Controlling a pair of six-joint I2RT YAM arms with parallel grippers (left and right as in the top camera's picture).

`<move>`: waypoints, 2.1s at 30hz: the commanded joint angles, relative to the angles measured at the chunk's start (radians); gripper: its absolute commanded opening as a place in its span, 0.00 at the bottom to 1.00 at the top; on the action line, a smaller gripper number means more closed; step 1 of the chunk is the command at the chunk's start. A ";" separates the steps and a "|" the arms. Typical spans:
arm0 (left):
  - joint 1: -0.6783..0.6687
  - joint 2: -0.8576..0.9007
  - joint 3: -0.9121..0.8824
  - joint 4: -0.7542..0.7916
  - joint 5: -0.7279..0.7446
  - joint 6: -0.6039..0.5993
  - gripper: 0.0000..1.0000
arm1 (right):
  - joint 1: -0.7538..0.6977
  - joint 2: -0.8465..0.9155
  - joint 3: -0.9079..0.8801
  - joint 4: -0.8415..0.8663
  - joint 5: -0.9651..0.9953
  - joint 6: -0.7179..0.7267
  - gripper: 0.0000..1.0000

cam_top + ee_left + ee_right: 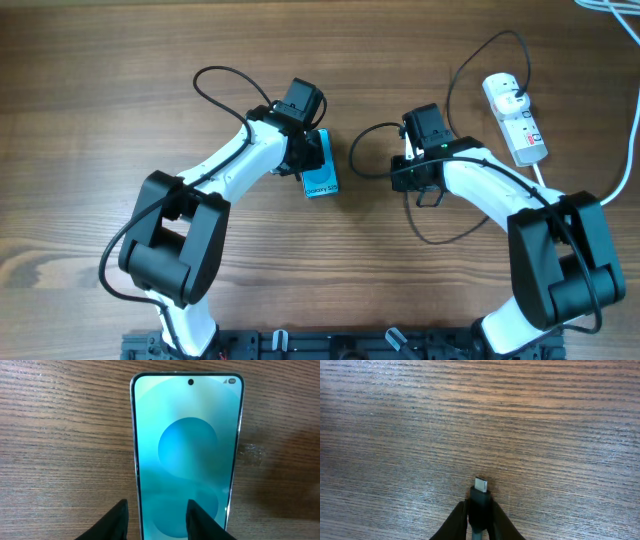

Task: Plug charger to phone and switch on socket

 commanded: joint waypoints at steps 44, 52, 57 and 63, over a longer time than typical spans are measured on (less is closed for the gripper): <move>0.613 -0.169 0.069 -0.253 0.288 0.140 1.00 | 0.428 0.320 0.385 0.028 0.143 0.145 1.00; 0.613 -0.169 0.068 -0.253 0.288 0.140 1.00 | 0.434 0.343 0.385 0.012 0.122 0.144 1.00; 0.613 -0.169 0.069 -0.253 0.288 0.140 1.00 | 0.434 0.342 0.391 -0.038 0.192 0.144 0.77; 0.613 -0.169 0.069 -0.253 0.288 0.140 1.00 | 0.433 0.342 0.469 -0.138 0.247 0.083 0.77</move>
